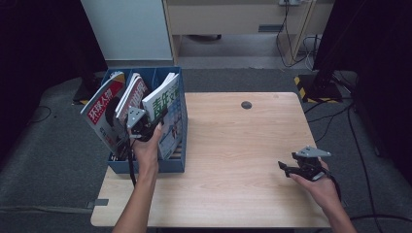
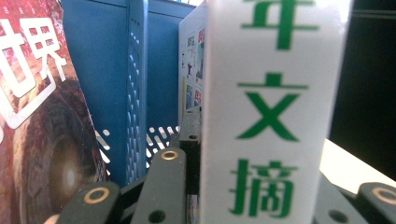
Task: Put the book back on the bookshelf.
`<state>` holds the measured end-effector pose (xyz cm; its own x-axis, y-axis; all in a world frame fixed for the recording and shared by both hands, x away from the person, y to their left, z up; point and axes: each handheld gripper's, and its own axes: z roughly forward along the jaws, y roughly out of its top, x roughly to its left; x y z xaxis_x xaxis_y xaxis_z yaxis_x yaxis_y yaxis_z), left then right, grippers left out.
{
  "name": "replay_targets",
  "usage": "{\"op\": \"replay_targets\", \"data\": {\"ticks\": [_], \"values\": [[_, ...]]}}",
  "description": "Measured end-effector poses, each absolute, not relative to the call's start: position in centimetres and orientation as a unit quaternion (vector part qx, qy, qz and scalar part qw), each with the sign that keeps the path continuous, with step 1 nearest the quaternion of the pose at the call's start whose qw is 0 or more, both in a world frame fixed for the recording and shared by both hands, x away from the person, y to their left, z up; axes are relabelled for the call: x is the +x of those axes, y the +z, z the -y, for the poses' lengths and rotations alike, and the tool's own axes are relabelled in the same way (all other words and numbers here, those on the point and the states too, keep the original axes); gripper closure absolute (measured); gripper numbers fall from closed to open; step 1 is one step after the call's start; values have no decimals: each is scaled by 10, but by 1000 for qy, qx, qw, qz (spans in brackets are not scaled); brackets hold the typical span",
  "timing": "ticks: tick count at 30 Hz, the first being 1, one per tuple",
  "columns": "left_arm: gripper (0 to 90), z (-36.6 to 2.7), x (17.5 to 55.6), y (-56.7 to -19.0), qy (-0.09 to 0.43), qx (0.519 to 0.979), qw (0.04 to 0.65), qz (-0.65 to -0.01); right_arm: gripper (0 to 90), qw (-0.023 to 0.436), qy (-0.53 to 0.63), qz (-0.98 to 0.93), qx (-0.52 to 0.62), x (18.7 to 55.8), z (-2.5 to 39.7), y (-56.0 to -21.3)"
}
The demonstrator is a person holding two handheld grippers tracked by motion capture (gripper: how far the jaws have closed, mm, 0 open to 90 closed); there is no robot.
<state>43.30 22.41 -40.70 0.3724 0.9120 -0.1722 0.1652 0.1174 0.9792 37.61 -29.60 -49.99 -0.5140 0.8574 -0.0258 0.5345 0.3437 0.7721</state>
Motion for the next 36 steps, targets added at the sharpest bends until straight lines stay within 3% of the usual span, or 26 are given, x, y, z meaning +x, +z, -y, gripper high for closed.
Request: {"op": "replay_targets", "data": {"ticks": [19,36], "values": [[722,-235,407,-421,329,583,560,-488,306,220,362,-792,440,375,292,-499],[703,-234,408,-419,336,591,546,-490,307,221,365,-791,439,375,294,-498]]}}
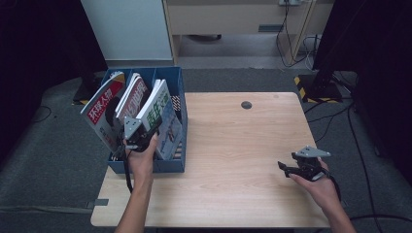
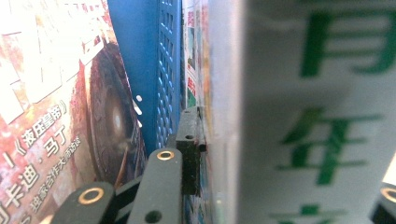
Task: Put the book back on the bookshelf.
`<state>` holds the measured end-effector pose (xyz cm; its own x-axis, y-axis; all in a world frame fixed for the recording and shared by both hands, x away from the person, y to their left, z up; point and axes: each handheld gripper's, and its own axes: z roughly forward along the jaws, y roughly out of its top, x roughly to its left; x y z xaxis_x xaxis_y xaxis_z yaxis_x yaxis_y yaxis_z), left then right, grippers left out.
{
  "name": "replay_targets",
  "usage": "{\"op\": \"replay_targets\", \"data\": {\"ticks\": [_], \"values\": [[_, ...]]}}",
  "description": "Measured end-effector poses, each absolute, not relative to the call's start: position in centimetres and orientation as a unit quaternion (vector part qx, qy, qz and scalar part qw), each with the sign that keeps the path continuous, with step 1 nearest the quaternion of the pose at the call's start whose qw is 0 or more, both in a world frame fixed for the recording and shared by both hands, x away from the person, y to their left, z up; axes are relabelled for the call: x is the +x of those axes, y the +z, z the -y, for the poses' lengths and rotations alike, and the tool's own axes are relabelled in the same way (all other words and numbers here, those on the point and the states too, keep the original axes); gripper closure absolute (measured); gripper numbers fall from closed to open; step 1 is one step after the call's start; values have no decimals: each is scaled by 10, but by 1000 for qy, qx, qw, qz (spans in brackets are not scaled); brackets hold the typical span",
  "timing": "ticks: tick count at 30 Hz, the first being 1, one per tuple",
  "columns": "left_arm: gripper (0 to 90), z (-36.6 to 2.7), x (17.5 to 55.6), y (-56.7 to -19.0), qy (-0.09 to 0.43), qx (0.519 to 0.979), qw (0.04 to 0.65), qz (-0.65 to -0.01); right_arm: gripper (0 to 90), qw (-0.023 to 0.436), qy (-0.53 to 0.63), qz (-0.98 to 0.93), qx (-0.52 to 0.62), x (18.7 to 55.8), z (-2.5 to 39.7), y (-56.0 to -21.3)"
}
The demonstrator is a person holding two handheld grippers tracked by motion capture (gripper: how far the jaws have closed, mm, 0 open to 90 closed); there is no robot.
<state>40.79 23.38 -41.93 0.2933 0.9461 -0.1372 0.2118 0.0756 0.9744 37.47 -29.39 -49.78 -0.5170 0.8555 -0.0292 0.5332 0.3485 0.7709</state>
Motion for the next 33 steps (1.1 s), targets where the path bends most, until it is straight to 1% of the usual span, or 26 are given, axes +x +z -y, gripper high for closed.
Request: {"op": "replay_targets", "data": {"ticks": [7,12,13,15,19,22,26,33], "values": [[686,-233,409,-419,337,589,547,-492,306,216,364,-792,440,374,293,-498],[649,-232,412,-416,337,588,547,-492,302,214,364,-792,440,375,292,-498],[653,-232,412,-415,337,588,546,-492,302,213,365,-792,441,374,292,-498],[699,-233,413,-415,337,588,545,-494,301,213,366,-791,441,374,292,-498],[728,-234,411,-415,331,577,553,-502,301,214,366,-791,440,374,293,-498],[733,-233,411,-415,333,571,558,-502,302,214,365,-792,439,375,294,-498],[734,-230,411,-413,339,579,554,-494,301,215,366,-792,439,375,294,-498],[736,-227,416,-409,346,575,554,-493,303,216,367,-790,441,374,295,-498]]}}
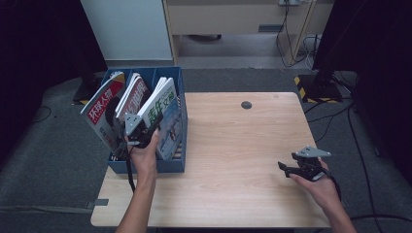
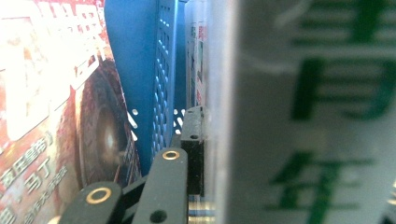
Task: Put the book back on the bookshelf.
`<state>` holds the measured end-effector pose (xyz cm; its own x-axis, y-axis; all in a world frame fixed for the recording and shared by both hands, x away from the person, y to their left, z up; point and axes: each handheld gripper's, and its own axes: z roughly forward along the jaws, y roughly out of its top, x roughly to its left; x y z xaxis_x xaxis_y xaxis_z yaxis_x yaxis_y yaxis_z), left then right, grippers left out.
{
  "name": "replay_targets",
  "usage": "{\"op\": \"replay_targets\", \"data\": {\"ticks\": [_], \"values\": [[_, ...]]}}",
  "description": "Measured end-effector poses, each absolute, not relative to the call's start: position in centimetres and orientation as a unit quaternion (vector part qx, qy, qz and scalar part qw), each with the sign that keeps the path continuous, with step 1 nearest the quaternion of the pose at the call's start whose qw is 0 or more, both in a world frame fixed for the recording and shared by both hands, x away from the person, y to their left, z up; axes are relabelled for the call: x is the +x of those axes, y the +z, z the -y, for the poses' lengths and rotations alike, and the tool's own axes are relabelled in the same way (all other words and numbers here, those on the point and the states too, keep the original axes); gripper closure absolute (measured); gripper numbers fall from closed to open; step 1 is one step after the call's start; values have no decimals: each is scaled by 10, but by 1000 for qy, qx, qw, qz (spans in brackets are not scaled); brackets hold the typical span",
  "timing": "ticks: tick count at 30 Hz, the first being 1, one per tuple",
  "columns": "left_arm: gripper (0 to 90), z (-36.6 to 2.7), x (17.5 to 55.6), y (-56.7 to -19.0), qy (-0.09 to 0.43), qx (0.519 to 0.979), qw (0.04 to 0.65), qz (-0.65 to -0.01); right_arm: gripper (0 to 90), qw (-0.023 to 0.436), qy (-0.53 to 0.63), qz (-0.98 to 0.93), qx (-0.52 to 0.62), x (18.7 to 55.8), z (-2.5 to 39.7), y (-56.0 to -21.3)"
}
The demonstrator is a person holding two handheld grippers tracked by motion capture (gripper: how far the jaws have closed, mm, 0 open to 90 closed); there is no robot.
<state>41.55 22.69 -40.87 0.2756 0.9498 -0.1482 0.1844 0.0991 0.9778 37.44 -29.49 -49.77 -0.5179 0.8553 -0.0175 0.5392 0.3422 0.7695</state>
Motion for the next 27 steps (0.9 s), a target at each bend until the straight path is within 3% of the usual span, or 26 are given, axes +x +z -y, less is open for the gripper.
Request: {"op": "replay_targets", "data": {"ticks": [27], "values": [[736,-225,441,-402,351,564,570,-483,303,217,366,-788,445,376,300,-500]]}}
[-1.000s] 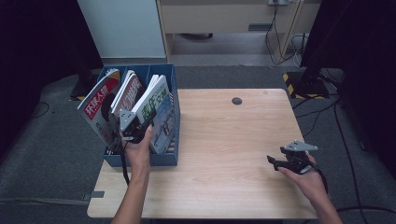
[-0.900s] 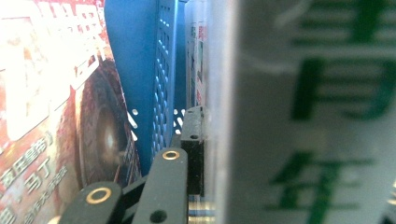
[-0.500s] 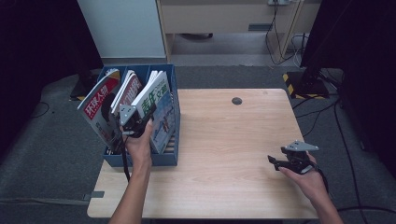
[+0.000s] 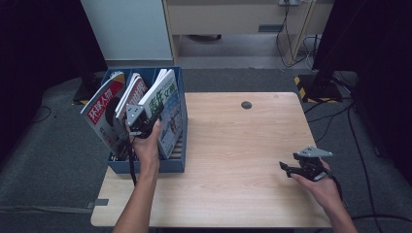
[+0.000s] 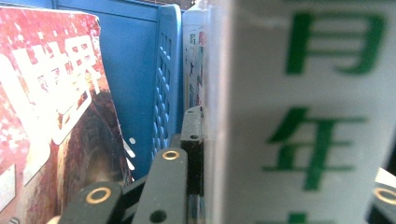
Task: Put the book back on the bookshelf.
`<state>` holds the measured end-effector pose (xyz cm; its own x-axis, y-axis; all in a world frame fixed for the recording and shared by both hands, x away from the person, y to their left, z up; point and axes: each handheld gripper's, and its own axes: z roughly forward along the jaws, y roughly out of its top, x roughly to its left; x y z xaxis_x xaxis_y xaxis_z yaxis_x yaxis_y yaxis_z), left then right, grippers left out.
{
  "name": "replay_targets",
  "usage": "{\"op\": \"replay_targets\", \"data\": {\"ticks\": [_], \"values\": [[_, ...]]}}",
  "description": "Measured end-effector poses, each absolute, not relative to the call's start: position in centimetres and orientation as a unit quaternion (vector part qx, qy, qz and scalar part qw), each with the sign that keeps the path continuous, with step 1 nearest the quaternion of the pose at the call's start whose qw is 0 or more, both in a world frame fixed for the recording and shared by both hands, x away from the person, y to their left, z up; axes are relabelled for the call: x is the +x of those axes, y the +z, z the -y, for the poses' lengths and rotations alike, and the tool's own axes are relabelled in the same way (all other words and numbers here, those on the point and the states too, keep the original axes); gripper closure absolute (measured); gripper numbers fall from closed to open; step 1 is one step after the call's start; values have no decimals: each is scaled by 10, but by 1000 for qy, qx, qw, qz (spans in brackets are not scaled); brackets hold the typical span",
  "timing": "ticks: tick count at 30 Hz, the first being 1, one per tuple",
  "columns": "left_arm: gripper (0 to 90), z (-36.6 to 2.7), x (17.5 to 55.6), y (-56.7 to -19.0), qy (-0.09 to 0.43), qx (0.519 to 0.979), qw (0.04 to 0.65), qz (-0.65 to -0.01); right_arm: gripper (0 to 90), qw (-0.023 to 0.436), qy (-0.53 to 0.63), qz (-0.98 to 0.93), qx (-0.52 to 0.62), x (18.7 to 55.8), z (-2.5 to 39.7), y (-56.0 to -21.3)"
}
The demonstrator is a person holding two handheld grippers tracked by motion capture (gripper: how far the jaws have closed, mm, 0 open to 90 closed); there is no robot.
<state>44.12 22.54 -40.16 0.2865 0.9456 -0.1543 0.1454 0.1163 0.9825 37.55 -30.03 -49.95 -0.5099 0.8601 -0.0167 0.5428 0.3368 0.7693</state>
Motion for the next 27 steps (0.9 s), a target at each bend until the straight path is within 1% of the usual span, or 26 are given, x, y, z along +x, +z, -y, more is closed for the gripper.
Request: {"op": "replay_targets", "data": {"ticks": [16,27], "values": [[736,-223,444,-409,361,570,562,-479,304,214,365,-787,449,375,302,-500],[734,-224,440,-414,370,559,555,-493,304,213,364,-788,449,375,301,-500]]}}
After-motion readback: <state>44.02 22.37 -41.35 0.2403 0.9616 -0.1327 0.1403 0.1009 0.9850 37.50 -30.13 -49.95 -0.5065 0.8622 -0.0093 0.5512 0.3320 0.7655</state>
